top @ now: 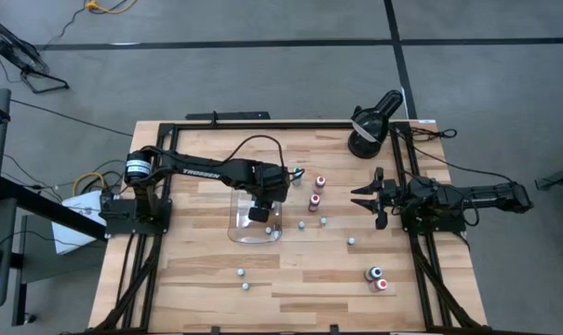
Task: Pick & Place food coloring
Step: Put the small orange food coloring bottle into the transparent bin, then put the small green food coloring bottle into the transparent bin
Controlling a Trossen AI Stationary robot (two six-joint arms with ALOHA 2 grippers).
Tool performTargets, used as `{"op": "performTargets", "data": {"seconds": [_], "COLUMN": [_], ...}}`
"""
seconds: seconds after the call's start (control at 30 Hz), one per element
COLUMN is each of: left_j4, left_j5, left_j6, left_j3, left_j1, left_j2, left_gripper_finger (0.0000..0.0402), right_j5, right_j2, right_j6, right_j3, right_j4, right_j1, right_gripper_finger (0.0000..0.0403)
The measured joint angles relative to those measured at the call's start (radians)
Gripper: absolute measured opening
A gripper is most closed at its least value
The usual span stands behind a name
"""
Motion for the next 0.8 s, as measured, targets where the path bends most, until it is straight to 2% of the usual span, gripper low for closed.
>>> {"op": "performTargets", "data": {"seconds": [0.8], "left_j4": [-0.004], "left_j5": [-0.044], "left_j6": [-0.001], "left_j3": [-0.001], "left_j1": [-0.002], "left_j2": [-0.021], "left_gripper_finger": [0.0118], "right_j5": [0.0], "right_j2": [0.0], "right_j6": [0.0], "right_j3": [0.0], "right_j4": [0.0], "right_j1": [0.0], "right_gripper_finger": [0.0113]}}
